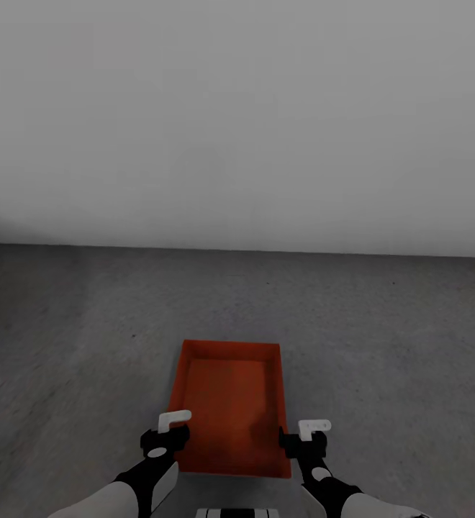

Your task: Move the two storage containers from the living room to the garage. In the garage, place one container on the floor and stack the other container on top of it (either order is fine).

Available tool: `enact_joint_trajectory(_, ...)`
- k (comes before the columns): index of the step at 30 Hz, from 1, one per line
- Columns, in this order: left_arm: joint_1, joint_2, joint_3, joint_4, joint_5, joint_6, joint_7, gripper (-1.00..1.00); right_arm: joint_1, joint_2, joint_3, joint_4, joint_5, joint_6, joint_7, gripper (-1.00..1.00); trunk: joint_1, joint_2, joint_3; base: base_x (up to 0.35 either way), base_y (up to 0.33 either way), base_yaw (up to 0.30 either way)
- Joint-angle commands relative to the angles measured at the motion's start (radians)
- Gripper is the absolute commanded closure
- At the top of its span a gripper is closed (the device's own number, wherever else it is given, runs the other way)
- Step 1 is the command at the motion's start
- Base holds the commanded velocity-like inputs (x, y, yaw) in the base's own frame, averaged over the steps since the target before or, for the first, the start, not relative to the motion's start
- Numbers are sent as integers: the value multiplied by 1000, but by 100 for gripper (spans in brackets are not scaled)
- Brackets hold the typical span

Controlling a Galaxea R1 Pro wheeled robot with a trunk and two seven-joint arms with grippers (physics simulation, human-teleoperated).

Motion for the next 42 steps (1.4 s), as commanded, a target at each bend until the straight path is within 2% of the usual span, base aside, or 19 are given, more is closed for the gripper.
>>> enact_joint_trajectory(1,-1,0,-3,1,6,-4,2,-100,-1,0,9,1,-7,-3,-4,-100,-4,7,3,0,0,0)
enact_joint_trajectory(42,-1,-2,-3,-2,7,-9,2,-100,0,0,10,-1,6,-2,0,-100,-161,294,131,0,0,0)
